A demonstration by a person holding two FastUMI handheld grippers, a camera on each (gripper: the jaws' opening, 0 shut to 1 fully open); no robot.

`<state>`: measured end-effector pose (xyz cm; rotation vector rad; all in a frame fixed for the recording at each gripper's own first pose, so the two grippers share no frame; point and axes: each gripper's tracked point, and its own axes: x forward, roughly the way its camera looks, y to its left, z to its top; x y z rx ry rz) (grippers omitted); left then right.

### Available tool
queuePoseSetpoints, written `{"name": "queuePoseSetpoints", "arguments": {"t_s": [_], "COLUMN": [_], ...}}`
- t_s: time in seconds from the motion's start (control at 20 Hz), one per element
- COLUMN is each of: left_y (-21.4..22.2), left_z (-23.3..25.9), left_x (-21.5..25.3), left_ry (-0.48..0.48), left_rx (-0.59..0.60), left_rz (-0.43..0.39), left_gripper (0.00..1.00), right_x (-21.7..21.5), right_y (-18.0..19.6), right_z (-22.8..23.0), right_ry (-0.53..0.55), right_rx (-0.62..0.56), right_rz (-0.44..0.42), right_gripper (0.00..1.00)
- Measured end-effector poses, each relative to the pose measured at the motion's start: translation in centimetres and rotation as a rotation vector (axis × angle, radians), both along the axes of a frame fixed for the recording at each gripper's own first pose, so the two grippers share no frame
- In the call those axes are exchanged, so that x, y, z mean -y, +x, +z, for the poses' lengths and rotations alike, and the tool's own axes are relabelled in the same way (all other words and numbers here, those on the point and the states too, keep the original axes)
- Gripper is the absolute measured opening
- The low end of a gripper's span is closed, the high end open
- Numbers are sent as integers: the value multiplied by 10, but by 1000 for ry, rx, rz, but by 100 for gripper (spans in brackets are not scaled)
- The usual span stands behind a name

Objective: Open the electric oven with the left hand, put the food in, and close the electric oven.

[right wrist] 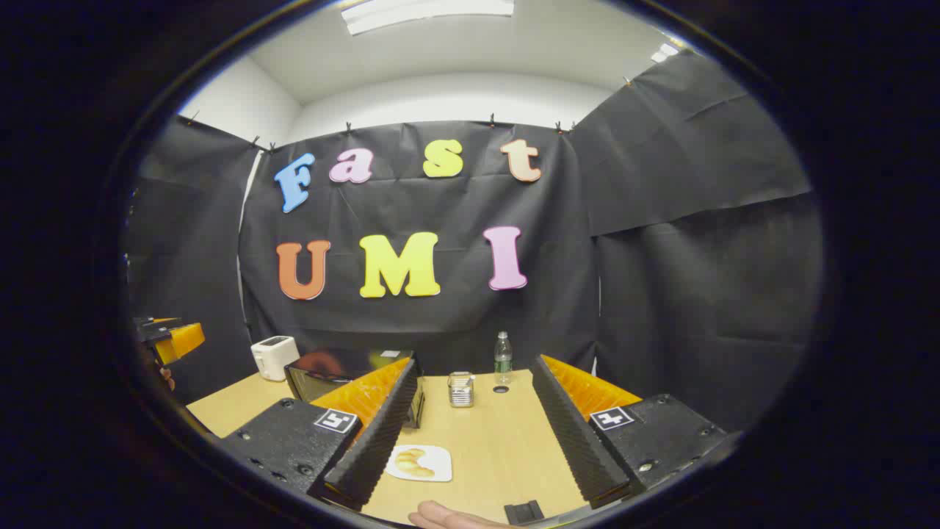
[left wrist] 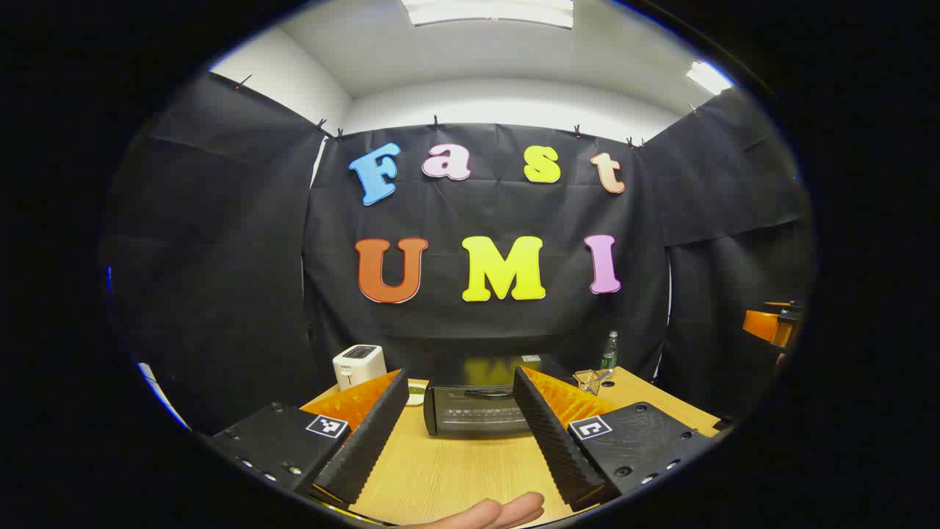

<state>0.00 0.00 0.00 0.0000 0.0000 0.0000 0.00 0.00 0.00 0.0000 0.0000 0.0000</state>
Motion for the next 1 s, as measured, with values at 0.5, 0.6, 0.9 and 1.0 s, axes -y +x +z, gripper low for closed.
{"name": "queuePoseSetpoints", "arguments": {"t_s": [0.5,0.6,0.9,1.0], "left_y": [32,43,113,147], "left_z": [-8,-16,-49,-67], "left_x": [-17,-11,-8,-6], "left_ry": [-51,-23,-52,-52], "left_rx": [-29,-46,-133,-169], "left_rz": [29,-9,-10,-10], "left_gripper": [94,94,94,94], "right_x": [4,2,2,9], "right_y": [4,7,6,7], "right_z": [6,5,-1,-7], "right_ry": [20,30,29,32], "right_rx": [17,29,29,27], "right_rz": [-24,-31,3,0], "right_gripper": [96,96,96,96]}}
